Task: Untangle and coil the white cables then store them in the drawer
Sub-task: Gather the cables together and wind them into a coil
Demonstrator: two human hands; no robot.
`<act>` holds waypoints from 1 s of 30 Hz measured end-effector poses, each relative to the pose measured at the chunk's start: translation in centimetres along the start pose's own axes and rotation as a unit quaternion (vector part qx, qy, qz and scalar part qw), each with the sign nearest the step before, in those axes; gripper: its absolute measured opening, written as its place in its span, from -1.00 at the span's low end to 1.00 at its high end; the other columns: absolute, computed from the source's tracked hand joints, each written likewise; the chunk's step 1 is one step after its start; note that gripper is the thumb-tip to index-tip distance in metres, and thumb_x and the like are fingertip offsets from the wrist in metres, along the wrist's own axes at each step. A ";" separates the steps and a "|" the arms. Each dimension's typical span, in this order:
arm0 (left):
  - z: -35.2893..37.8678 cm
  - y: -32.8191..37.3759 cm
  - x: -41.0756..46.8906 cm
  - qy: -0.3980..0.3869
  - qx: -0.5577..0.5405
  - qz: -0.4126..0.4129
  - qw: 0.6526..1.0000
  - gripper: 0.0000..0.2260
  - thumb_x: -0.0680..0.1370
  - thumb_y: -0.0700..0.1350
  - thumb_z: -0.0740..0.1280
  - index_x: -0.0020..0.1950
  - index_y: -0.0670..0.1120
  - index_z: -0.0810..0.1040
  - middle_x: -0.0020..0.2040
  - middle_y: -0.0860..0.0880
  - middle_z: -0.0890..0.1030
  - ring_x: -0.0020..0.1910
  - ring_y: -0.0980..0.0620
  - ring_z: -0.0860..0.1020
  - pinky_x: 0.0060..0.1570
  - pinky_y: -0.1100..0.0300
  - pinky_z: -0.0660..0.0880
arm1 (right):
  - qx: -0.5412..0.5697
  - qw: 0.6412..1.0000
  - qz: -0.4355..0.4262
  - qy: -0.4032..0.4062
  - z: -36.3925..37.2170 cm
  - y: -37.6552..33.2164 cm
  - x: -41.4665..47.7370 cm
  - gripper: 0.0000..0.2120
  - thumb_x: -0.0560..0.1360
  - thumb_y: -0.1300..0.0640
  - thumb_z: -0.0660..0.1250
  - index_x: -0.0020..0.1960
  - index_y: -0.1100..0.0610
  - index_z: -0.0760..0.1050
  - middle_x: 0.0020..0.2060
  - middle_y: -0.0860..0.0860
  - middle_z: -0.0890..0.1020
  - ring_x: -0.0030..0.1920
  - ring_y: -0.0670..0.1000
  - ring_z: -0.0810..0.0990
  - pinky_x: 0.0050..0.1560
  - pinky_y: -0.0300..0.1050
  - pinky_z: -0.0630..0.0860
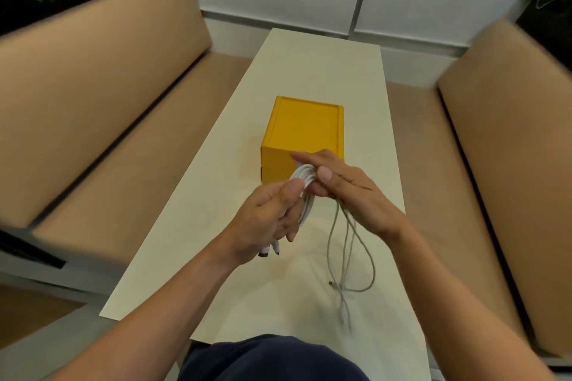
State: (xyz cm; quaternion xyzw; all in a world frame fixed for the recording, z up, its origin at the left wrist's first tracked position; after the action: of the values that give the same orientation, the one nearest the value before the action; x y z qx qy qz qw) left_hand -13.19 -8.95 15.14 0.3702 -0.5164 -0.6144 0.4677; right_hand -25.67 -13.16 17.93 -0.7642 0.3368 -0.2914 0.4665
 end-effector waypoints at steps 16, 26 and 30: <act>-0.4 0.1 2.6 0.047 -0.174 -0.061 0.982 -0.52 0.59 0.26 0.19 -0.31 -0.10 0.46 -0.61 0.04 0.22 -0.64 0.10 0.19 -0.43 0.16 0.34 | 0.030 0.954 -0.004 0.297 2.5 -0.5 -0.8 -0.63 0.68 -0.07 0.22 0.48 -0.11 0.40 0.00 -0.25 0.65 -0.08 -0.15 0.67 -0.07 -0.23 0.62; 0.1 1.7 2.9 0.024 -0.255 -0.039 0.966 -0.61 0.61 0.12 0.22 -0.33 -0.07 0.44 -0.62 0.08 0.21 -0.67 0.14 0.20 -0.50 0.25 0.38 | 0.158 0.930 -0.027 0.330 2.4 -1.5 -1.0 -0.71 0.70 0.07 0.20 0.38 -0.03 0.53 -0.05 -0.10 0.64 -0.17 -0.18 0.59 -0.15 -0.25 0.55; 1.2 1.6 3.1 0.056 -0.218 -0.051 0.973 -0.56 0.64 0.17 0.18 -0.30 -0.10 0.49 -0.60 0.04 0.21 -0.64 0.11 0.19 -0.48 0.22 0.38 | 0.115 0.905 -0.014 0.410 1.7 -1.2 -1.4 -0.73 0.71 0.07 0.18 0.27 0.11 0.58 -0.13 -0.05 0.66 -0.41 -0.14 0.55 -0.38 -0.25 0.50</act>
State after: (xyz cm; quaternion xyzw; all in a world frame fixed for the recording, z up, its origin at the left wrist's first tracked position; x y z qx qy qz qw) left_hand -14.93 -11.59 16.98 0.3189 -0.3234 -0.7138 0.5332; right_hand -24.94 -10.81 18.22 -0.5232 0.4517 -0.6220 0.3679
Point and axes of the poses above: each hand's wrist, its own x-axis towards the middle knuckle, its own z-axis out of the palm, y = z × x, the point moved 7 cm from there along x, towards the middle knuckle
